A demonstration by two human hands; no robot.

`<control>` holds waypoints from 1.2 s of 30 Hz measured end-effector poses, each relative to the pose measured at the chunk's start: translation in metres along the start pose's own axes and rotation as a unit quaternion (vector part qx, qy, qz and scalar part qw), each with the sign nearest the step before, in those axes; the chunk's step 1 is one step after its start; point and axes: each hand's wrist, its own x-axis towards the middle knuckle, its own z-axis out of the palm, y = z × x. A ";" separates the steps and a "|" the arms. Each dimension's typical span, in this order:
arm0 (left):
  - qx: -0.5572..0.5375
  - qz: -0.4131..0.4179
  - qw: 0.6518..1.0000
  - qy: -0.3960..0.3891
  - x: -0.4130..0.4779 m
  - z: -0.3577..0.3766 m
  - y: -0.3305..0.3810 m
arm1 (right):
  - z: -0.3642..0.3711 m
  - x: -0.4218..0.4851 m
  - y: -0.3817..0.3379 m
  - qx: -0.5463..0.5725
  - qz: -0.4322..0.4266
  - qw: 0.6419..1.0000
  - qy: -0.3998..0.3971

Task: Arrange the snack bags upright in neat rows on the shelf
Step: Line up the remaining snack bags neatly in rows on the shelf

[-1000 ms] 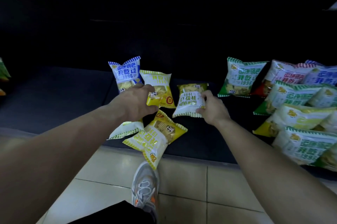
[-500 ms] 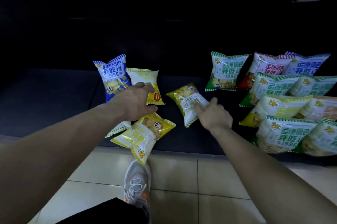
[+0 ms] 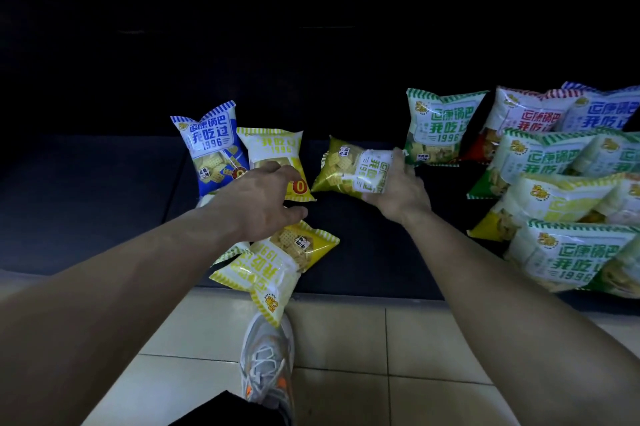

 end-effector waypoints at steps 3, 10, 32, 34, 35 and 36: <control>-0.006 0.002 1.000 0.004 0.004 0.001 -0.001 | -0.001 -0.002 0.013 0.062 -0.036 0.997 0.020; -0.005 0.010 1.000 0.001 0.007 0.002 0.005 | -0.008 -0.002 0.022 0.163 0.029 0.986 0.027; 0.006 0.016 1.000 0.018 0.001 -0.011 0.017 | -0.057 -0.022 0.015 0.143 -0.072 0.986 0.041; 0.012 0.020 1.000 0.017 -0.001 -0.013 0.021 | -0.075 -0.029 0.012 0.107 -0.104 0.988 0.049; 0.012 0.021 1.000 0.017 -0.002 -0.014 0.023 | -0.083 -0.033 0.010 0.088 -0.116 0.988 0.047; 0.011 0.023 1.000 0.016 -0.003 -0.015 0.026 | -0.091 -0.037 0.009 0.065 -0.128 0.989 0.040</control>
